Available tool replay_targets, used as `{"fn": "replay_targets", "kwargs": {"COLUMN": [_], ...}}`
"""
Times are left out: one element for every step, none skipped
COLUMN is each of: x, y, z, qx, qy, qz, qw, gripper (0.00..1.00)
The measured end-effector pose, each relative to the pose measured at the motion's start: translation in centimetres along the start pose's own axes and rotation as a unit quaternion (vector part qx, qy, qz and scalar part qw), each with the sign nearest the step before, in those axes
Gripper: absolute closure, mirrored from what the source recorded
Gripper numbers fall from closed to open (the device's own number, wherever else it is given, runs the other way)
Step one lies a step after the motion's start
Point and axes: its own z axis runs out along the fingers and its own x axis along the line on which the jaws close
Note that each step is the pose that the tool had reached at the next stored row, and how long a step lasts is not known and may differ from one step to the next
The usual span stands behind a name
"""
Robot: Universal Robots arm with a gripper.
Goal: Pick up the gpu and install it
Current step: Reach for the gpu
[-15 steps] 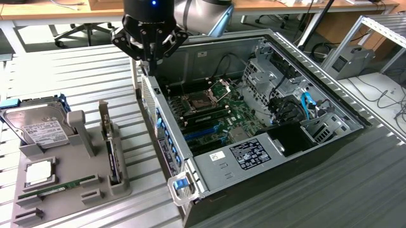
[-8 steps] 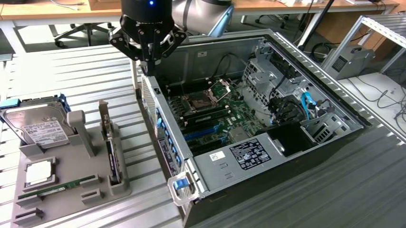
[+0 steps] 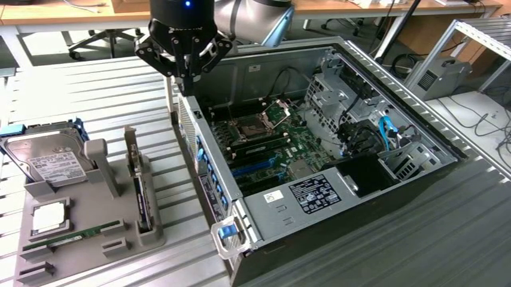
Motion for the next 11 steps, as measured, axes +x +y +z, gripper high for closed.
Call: {"fn": "replay_targets", "kwargs": {"x": [0.04,0.10,0.14,0.20,0.22,0.28,0.31,0.35,0.39,0.44,0.47], "y": [0.00,-0.01,-0.01,-0.02,-0.02,-0.02,-0.02,-0.03,-0.03,-0.03,-0.03], "z": [0.00,0.00,-0.01,-0.01,-0.01,-0.01,-0.01,-0.01,-0.01,-0.01,-0.01], "qx": [0.0000,0.0000,0.0000,0.0000,0.0000,0.0000,0.0000,0.0000,0.0000,0.0000,0.0000], "qy": [0.0000,0.0000,0.0000,0.0000,0.0000,0.0000,0.0000,0.0000,0.0000,0.0000,0.0000], "qz": [0.000,0.000,0.000,0.000,0.000,0.000,0.000,0.000,0.000,0.000,0.000], "qw": [1.0000,1.0000,1.0000,1.0000,1.0000,1.0000,1.0000,1.0000,1.0000,1.0000,1.0000], "gripper": [0.89,0.89,0.89,0.89,0.89,0.89,0.89,0.89,0.89,0.89,0.89]}}
